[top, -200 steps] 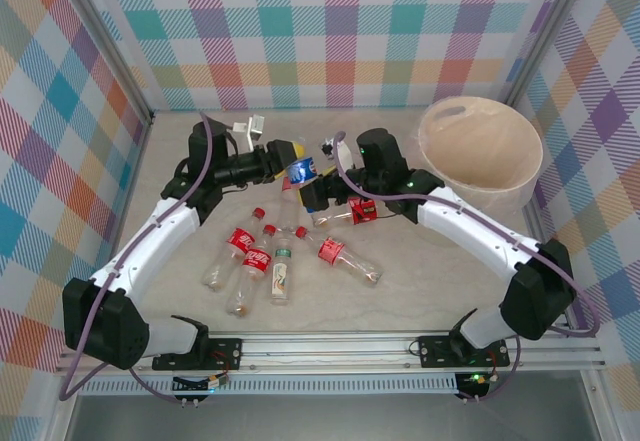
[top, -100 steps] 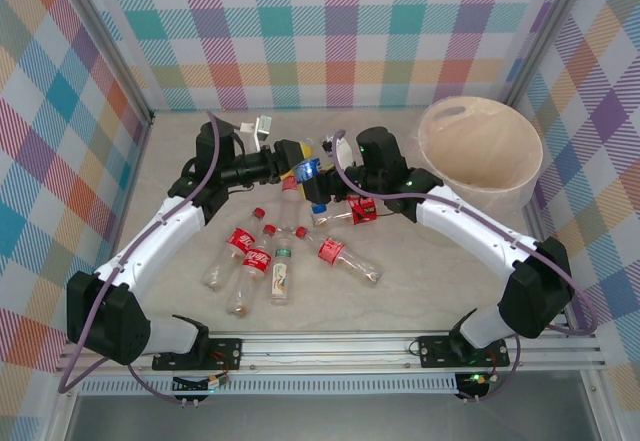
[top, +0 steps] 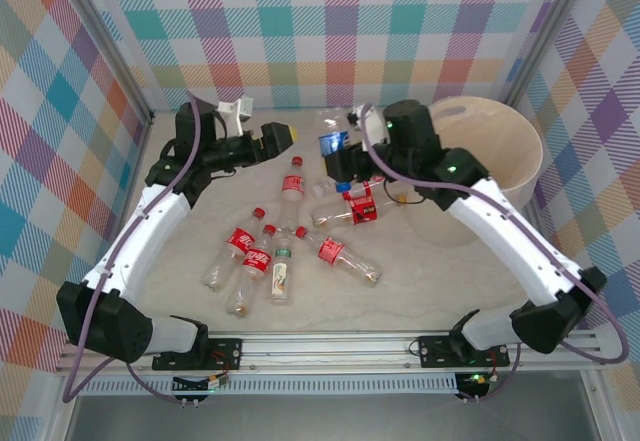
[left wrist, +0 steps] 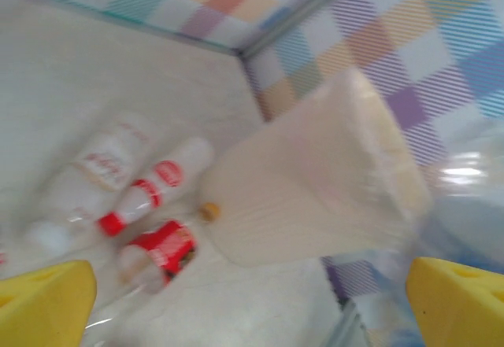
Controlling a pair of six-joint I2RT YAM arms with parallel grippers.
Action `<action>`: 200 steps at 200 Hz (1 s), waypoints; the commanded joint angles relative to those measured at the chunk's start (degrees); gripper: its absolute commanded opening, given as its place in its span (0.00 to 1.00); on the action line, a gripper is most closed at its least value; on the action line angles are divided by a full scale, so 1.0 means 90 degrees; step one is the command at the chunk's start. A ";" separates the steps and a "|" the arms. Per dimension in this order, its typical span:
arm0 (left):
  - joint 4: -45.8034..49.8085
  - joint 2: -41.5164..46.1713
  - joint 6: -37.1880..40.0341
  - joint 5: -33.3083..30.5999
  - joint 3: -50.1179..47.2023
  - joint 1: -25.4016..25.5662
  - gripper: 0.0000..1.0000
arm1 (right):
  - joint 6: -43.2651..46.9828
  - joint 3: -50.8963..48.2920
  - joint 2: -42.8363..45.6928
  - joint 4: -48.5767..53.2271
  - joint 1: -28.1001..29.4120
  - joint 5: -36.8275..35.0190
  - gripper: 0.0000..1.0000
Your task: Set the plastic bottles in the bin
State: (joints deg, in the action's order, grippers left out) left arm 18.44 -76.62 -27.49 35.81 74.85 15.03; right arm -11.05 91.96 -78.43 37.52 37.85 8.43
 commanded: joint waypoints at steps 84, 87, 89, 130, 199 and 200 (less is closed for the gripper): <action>0.3590 0.0580 0.2990 -0.4747 -0.0519 -0.0029 0.97 | 0.0935 0.2608 -0.0276 0.4062 -0.3739 -0.1127 0.49; 0.3609 0.0598 0.3048 -0.4913 -0.0552 -0.0029 0.97 | 0.0963 0.2668 -0.0351 0.4144 -0.3860 -0.1010 0.50; 0.3614 0.0612 0.3077 -0.5026 -0.0572 -0.0029 0.98 | 0.0983 0.2710 -0.0407 0.4194 -0.3933 -0.0957 0.50; 0.3983 0.0407 0.3693 -0.5663 -0.0849 -0.0029 0.97 | 0.1451 0.2949 -0.1262 0.4764 -0.4686 -0.0708 0.49; 0.4211 -0.0377 0.3991 -0.4742 -0.1197 -0.0029 0.95 | 0.1338 0.1853 -0.1782 0.4144 -0.5016 -0.0399 0.49; 0.4216 -0.0380 0.3991 -0.4737 -0.1193 -0.0029 0.95 | 0.1336 0.1828 -0.1783 0.4138 -0.5016 -0.0399 0.49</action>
State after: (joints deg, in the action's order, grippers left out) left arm 54.00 -78.94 6.68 -9.21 64.73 14.59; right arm 0.54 111.31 -93.82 75.99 -7.20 2.90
